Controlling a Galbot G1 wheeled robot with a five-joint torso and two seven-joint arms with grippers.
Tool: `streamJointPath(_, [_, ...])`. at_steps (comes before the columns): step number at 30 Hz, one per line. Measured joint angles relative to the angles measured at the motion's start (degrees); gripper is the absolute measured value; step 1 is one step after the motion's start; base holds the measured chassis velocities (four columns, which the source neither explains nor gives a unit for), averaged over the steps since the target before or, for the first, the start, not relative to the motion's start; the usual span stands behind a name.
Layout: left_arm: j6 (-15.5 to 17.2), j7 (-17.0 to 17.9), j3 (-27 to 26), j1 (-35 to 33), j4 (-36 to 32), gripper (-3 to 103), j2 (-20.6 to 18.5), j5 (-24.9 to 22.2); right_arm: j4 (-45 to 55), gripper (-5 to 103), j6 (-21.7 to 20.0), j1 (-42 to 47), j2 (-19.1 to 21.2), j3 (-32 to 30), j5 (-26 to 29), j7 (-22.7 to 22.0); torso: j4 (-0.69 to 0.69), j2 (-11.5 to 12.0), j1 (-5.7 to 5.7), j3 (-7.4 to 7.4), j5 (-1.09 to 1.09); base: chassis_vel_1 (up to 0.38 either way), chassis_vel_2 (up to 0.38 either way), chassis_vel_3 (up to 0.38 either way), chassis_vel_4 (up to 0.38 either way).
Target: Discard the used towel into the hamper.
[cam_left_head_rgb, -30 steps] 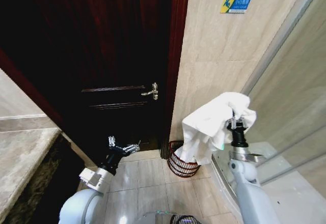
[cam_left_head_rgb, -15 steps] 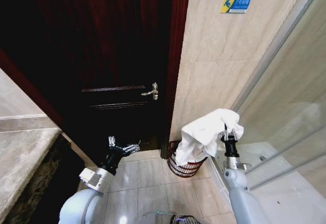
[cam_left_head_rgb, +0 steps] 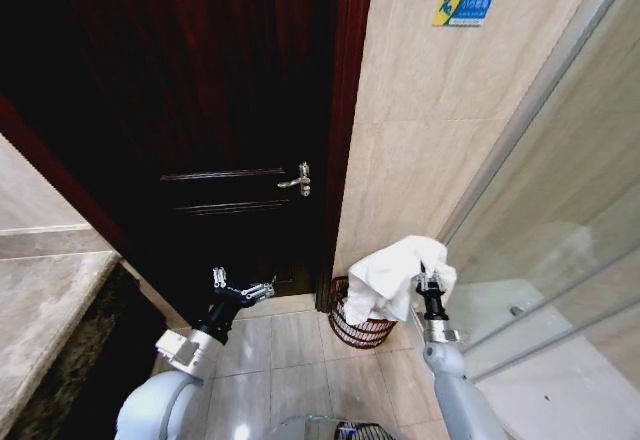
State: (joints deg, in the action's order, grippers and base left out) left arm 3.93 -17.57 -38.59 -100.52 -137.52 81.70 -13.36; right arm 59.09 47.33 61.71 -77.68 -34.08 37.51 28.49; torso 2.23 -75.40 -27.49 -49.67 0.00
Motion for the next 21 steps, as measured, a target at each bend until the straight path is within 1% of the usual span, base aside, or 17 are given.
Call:
streamJointPath(3, [0.00, 0.00, 0.00, 0.00, 0.00, 100, 0.00, 0.00, -2.56, 22, -0.16, -0.73, 0.02, 0.87, 1.02, -0.25, 0.00, 0.00, 0.00, 0.00, 0.01, 0.000, 0.000, 0.000, 0.000])
streamJointPath(4, [0.00, 0.00, 0.00, 0.00, 0.00, 100, 0.00, 0.00, -3.01, 22, -0.53, -0.85, 0.02, 1.04, 0.95, -0.98, -0.01, 0.00, 0.00, 0.00, 0.00, 0.000, 0.000, 0.000, 0.000])
streamJointPath(6, [0.00, 0.00, 0.00, 0.00, 0.00, 100, 0.00, 0.00, -3.64, 22, -0.84, -1.04, 0.00, 1.11, 0.03, -2.20, -0.01, 0.00, 0.00, 0.00, -0.01, 0.000, 0.000, 0.000, 0.000])
streamJointPath(10, [0.00, 0.00, 0.00, 0.00, 0.00, 100, 0.00, 0.00, -4.25, 22, -1.72, -0.90, -0.03, 1.64, -2.14, -2.49, -0.01, 0.00, 0.00, 0.00, -0.01, 0.000, 0.000, 0.000, 0.000])
streamJointPath(13, [0.00, 0.00, 0.00, 0.00, 0.00, 100, 0.00, 0.00, -4.76, 22, -2.95, -0.50, -0.08, 2.13, -3.58, -2.18, -0.01, 0.00, 0.00, 0.00, -0.01, 0.000, 0.000, 0.000, 0.000])
streamJointPath(15, [0.00, 0.00, 0.00, 0.00, 0.00, 100, 0.00, 0.00, -5.86, 22, -3.90, -0.28, -0.44, 2.68, -4.30, -0.72, -0.01, 0.00, 0.00, 0.00, 0.01, 0.000, 0.000, 0.000, 0.000])
streamJointPath(21, [0.00, 0.00, 0.00, 0.00, 0.00, 100, 0.00, 0.00, -6.35, 22, -4.65, -0.15, -1.01, 3.16, -4.75, 0.31, -0.01, -0.01, 0.02, 0.00, 0.01, 0.000, 0.000, 0.000, 0.000])
